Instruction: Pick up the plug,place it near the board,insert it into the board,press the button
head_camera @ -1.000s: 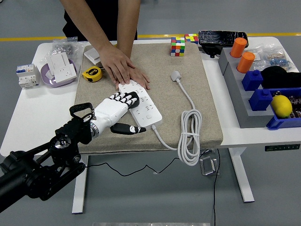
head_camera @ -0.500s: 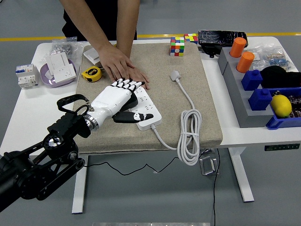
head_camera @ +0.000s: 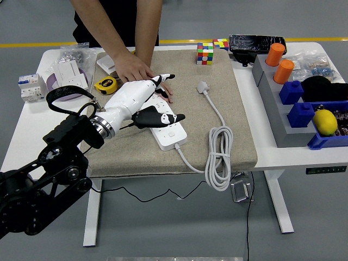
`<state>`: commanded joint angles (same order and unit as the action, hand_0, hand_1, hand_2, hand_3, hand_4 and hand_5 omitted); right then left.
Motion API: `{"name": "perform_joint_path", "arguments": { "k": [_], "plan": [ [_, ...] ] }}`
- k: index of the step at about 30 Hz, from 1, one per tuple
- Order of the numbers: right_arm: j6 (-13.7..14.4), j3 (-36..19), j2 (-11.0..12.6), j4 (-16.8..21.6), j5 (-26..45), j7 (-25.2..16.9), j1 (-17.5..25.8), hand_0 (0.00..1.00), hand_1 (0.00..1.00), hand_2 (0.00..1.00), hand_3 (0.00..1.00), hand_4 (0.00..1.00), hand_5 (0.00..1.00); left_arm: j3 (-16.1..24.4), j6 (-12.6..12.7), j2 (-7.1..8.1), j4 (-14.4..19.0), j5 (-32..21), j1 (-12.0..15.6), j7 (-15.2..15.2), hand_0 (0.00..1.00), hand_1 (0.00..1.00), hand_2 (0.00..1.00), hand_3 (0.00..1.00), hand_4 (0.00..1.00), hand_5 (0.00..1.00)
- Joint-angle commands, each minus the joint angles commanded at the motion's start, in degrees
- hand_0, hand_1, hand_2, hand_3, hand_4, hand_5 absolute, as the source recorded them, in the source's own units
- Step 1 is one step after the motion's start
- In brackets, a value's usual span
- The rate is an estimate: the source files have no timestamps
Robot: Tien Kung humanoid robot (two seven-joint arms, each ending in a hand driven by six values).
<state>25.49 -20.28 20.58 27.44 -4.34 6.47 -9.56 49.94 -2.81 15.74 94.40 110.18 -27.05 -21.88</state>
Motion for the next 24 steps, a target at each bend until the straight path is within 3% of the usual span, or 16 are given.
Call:
{"name": "perform_joint_path", "arguments": {
  "k": [1,2,9,12,18,24],
  "plan": [
    [0.0,0.0,-0.02,-0.01,0.01,0.0,0.01,0.887,0.832,0.792,0.788,0.998,0.986,0.05,-1.4,-0.07,-0.13,-0.74,-0.12,-0.48,0.228,0.149,0.209,0.9,0.673,0.183],
    [-0.01,0.02,-0.03,-0.02,0.02,0.0,0.01,0.887,0.832,0.792,0.788,0.998,0.986,0.04,-2.6,-0.11,-0.3,-1.26,-0.24,-0.86,0.131,0.079,0.156,0.885,0.503,0.129],
    [0.02,0.05,-0.02,-0.01,0.02,0.02,-0.03,0.887,0.832,0.792,0.787,0.998,0.985,-2.32,-11.97,0.05,-4.06,-6.87,-1.83,-3.01,0.125,0.074,0.159,0.906,0.481,0.126],
    [0.03,0.1,0.0,-0.01,0.06,0.02,-0.11,0.887,0.832,0.792,0.787,0.998,0.985,-4.24,-14.24,-0.16,-6.35,-8.21,-2.78,-3.41,0.125,0.074,0.159,0.906,0.481,0.126],
    [0.02,0.25,0.0,0.0,0.09,0.03,-0.28,0.887,0.832,0.792,0.787,0.998,0.986,-7.4,-13.69,-1.27,-10.09,-8.43,-4.49,-3.04,0.122,0.07,0.163,0.93,0.458,0.134],
    [0.03,0.54,0.06,-0.03,0.12,0.02,-0.26,0.887,0.832,0.792,0.786,0.998,0.986,-8.78,-11.36,-3.01,-14.8,-6.59,-5.6,-1.63,0.121,0.07,0.164,0.944,0.455,0.134]
  ]
}}
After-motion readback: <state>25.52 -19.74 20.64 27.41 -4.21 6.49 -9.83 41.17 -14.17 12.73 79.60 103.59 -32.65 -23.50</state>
